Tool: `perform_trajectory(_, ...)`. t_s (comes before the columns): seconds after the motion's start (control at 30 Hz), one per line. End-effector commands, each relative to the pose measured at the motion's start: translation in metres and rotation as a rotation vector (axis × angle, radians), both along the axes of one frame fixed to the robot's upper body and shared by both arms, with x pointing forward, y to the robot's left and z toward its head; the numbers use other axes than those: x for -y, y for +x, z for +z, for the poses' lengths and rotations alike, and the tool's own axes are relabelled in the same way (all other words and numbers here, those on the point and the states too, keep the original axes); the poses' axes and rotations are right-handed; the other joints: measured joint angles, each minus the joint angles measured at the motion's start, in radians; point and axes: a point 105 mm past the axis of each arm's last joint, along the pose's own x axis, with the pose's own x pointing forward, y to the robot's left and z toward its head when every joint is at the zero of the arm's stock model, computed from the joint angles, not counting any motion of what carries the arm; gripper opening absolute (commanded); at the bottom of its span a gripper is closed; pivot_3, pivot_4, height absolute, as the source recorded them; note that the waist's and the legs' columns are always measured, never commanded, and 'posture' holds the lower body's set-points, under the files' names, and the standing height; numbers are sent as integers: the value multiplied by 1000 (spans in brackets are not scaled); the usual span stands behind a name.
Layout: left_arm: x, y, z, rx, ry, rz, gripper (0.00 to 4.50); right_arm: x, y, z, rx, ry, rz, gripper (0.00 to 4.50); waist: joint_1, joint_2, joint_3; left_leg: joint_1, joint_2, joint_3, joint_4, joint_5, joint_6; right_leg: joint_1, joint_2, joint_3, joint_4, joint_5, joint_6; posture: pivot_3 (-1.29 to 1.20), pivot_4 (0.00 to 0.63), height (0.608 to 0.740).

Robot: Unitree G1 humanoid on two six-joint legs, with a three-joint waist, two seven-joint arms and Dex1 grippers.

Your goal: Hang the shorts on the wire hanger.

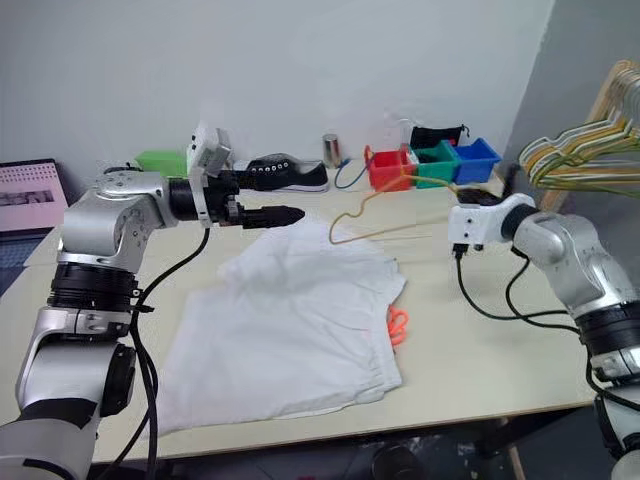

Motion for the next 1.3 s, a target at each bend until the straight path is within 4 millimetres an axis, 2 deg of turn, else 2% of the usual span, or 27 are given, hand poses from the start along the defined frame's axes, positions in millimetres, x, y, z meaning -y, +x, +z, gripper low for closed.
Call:
perform_trajectory(0.03, 0, -4, -2, 11, 24, -23, 4411, -27, -2, 26, 148, -55, 113, 14, 3, 0, 0, 1, 0, 0, 0, 0, 0, 0, 0, 0, 0, 0, 0, -262, 5, 740)
perform_trajectory(0.13, 7, -8, -10, -2, 32, -45, 4411, -38, -1, 28, 169, -62, 145, 14, 15, 0, 0, 1, 1, -1, 1, 0, 0, 1, 0, 0, 0, 1, -2, -256, 0, 740)
perform_trajectory(0.23, 15, -16, -30, -15, 88, -75, 4411, -49, -1, 33, 188, -56, 163, 14, 20, 0, -1, 1, 1, -2, 1, 0, 0, 1, 0, 0, 1, 2, -4, -256, 0, 740)
perform_trajectory(0.37, 19, -22, -47, -36, 118, -85, 4411, -58, -4, 42, 213, -45, 186, 14, 22, 0, -1, 0, 1, -2, 2, 0, 0, 1, -1, 0, 1, 2, -4, -256, 0, 740)
perform_trajectory(0.47, 22, -20, -54, -26, 126, -68, 4411, -63, -7, 46, 226, -40, 202, 14, 21, 0, -1, 1, 1, -3, 2, 0, 0, 1, -1, 0, 2, 2, -4, -259, 0, 740)
perform_trajectory(0.53, 22, -10, -54, -1, 113, -11, 4032, -66, -9, 46, 223, -34, 212, 0, 22, 0, -1, 1, 1, -3, 3, 1, 0, 1, -1, -1, 4, 2, -4, -259, 0, 740)
perform_trajectory(0.67, 25, -4, -53, 14, 100, 6, 3292, -66, -10, 41, 204, -33, 211, 0, 21, 0, -1, 1, 0, -3, 4, 2, 1, 1, -1, -1, 7, 2, -4, -268, 0, 740)
perform_trajectory(1.13, 31, -3, -55, 18, 114, -17, 200, -61, -13, 42, 193, -20, 177, 0, 16, 0, -1, 3, 0, -3, 4, 4, 1, 0, -1, -1, 12, 2, -4, -294, 0, 740)
perform_trajectory(1.17, 31, -3, -55, 20, 115, -17, 34, -61, -13, 42, 193, -20, 176, 0, 16, 0, -1, 3, 0, -3, 4, 4, 1, 0, -1, -1, 13, 2, -4, -296, 0, 740)
perform_trajectory(1.3, 29, 1, -56, 44, 145, 2, 34, -60, -12, 41, 169, -10, 170, 0, 14, 0, -1, 3, 0, -3, 4, 4, 1, 0, -1, -1, 13, 2, -4, -298, 0, 740)
